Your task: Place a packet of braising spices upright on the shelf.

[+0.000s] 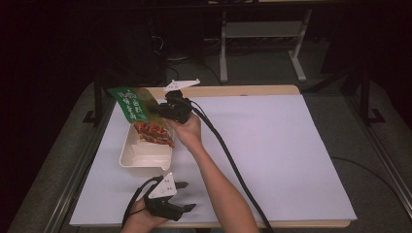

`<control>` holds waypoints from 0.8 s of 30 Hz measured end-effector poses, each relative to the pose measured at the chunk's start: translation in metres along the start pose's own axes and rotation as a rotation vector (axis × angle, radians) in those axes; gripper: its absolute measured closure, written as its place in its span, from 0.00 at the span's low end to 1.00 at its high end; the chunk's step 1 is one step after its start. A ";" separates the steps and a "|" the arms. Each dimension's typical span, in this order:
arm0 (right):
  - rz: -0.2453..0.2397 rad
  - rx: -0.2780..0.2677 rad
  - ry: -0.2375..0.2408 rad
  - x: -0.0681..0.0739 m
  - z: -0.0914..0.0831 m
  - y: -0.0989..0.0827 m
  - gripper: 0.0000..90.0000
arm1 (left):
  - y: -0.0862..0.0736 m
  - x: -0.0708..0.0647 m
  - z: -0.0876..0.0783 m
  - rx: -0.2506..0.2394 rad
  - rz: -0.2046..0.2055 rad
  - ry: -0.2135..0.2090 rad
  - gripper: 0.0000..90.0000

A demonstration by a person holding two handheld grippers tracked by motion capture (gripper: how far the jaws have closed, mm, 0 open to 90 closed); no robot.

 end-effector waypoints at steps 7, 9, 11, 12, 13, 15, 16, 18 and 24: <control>0.018 -0.007 -0.021 -0.007 0.004 -0.011 1.00 | 0.000 0.001 0.000 -0.002 -0.006 0.001 0.31; 0.036 -0.015 -0.015 -0.010 0.002 -0.013 1.00 | 0.000 0.000 0.000 -0.003 -0.007 0.001 0.31; 0.040 -0.009 -0.013 -0.012 0.002 -0.016 0.99 | 0.000 0.001 0.000 -0.002 -0.005 0.001 0.31; 0.038 -0.005 -0.010 -0.013 0.002 -0.017 0.99 | 0.000 0.001 0.000 -0.002 -0.006 0.001 0.31; 0.036 -0.001 -0.009 -0.014 0.003 -0.018 0.99 | 0.000 0.001 0.000 -0.002 -0.007 0.001 0.31; 0.031 0.001 -0.009 -0.013 0.003 -0.020 0.99 | 0.001 0.001 0.001 -0.002 -0.009 0.001 0.31; 0.032 0.003 -0.006 -0.014 0.003 -0.021 0.99 | 0.001 0.001 0.001 -0.003 -0.010 0.000 0.31; 0.025 0.013 -0.014 -0.016 0.001 -0.023 0.99 | 0.001 0.001 0.001 -0.006 -0.012 0.001 0.30; 0.030 0.024 -0.018 -0.020 -0.003 -0.026 0.99 | 0.002 0.002 0.002 -0.008 -0.020 0.000 0.30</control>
Point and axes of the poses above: each handheld gripper's, and its own axes: z roughly forward along the jaws, y roughly out of its top, x roughly to its left, the point moved 3 cm from there along z, roughly forward along the jaws
